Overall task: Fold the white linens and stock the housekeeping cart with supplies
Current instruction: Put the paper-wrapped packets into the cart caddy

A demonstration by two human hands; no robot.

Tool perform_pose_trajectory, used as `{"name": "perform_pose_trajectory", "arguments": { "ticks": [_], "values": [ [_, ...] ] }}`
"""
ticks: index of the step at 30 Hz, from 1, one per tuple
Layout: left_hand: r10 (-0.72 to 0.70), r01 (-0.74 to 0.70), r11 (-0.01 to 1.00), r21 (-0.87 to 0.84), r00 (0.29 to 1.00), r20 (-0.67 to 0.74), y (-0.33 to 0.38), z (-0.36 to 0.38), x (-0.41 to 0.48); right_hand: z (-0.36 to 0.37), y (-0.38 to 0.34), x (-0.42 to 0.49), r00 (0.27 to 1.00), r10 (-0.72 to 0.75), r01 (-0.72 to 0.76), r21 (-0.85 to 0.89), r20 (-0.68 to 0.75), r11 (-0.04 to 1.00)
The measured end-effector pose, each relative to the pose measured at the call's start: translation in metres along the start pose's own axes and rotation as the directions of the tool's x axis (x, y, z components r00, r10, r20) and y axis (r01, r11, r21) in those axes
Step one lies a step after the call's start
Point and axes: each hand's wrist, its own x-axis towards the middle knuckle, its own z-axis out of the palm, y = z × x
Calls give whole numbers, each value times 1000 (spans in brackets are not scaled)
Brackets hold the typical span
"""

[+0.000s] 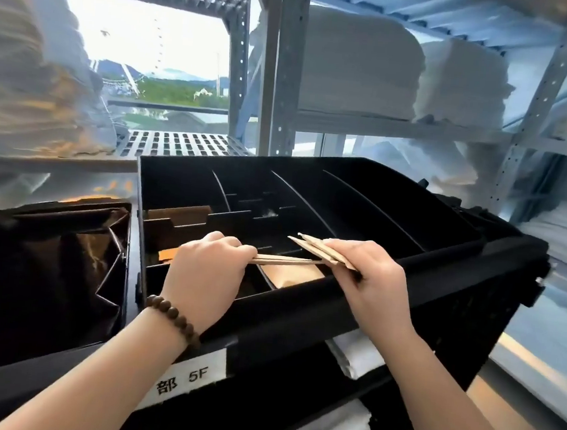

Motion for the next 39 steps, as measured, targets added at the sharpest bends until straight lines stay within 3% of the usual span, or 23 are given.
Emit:
{"name": "perform_pose_trajectory", "arguments": {
  "ticks": [15,23,30,39],
  "values": [
    [-355,329,919,215,930,94,-42,47,31,71,85,88,956,-269,238,222,119,946],
    [-373,290,923,253,838,399,-77,75,51,98,90,115,922,-349,295,274,171,915],
    [-379,359,923,139,778,501,-84,89,46,117,96,121,898,-387,324,278,212,904],
    [-394,301,919,255,719,572,-78,95,49,123,98,117,886,-387,307,301,256,903]
  ]
}}
